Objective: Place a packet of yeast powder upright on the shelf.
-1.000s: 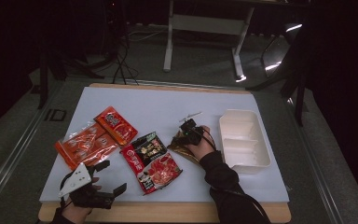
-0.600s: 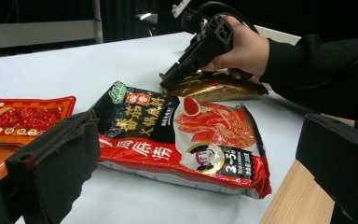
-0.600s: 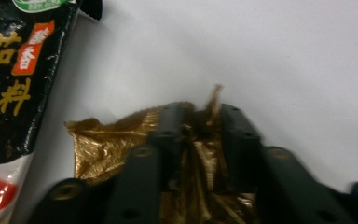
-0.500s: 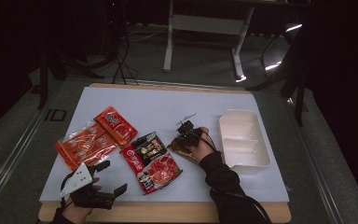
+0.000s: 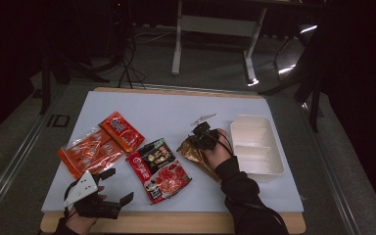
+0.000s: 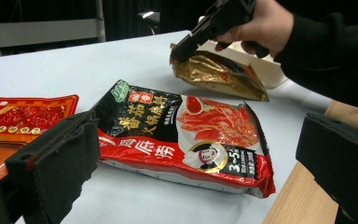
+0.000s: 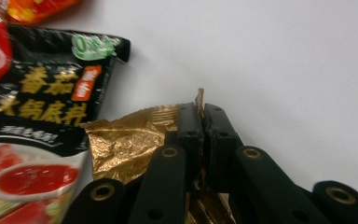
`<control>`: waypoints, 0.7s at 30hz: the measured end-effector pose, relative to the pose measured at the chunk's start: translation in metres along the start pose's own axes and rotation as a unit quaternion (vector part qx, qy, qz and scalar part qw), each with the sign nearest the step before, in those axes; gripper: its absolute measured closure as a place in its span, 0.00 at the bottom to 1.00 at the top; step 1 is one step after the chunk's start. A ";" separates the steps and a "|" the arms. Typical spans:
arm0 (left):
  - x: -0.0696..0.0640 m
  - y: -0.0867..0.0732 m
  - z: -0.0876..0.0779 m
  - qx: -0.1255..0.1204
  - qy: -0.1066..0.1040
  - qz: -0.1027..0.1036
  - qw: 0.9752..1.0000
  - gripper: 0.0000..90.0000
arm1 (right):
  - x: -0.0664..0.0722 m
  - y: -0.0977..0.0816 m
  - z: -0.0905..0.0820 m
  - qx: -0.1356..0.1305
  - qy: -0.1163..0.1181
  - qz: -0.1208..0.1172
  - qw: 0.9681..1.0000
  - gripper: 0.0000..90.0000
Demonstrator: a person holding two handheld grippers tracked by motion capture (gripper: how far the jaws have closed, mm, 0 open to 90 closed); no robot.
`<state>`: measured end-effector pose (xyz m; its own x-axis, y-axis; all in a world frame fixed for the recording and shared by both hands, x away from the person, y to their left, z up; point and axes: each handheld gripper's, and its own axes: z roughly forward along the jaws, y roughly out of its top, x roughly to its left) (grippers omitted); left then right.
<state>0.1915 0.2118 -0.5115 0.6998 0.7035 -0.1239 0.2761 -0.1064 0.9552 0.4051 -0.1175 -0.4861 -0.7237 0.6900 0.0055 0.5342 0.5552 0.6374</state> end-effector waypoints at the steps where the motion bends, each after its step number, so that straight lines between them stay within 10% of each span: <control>1: 0.000 0.000 0.000 0.001 0.001 0.001 1.000 0.00 | 0.001 0.001 -0.003 -0.004 0.001 -0.002 1.000 0.96; 21: 0.000 0.000 0.001 0.002 0.005 0.001 1.000 0.00 | -0.005 0.019 -0.078 -0.128 0.035 0.032 0.991 0.97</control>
<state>0.1924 0.2115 -0.5123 0.6941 0.7097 -0.1205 0.2779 -0.1098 0.9543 0.3849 -0.1467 -0.4144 -0.7254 0.6810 0.1001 0.4580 0.3689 0.8088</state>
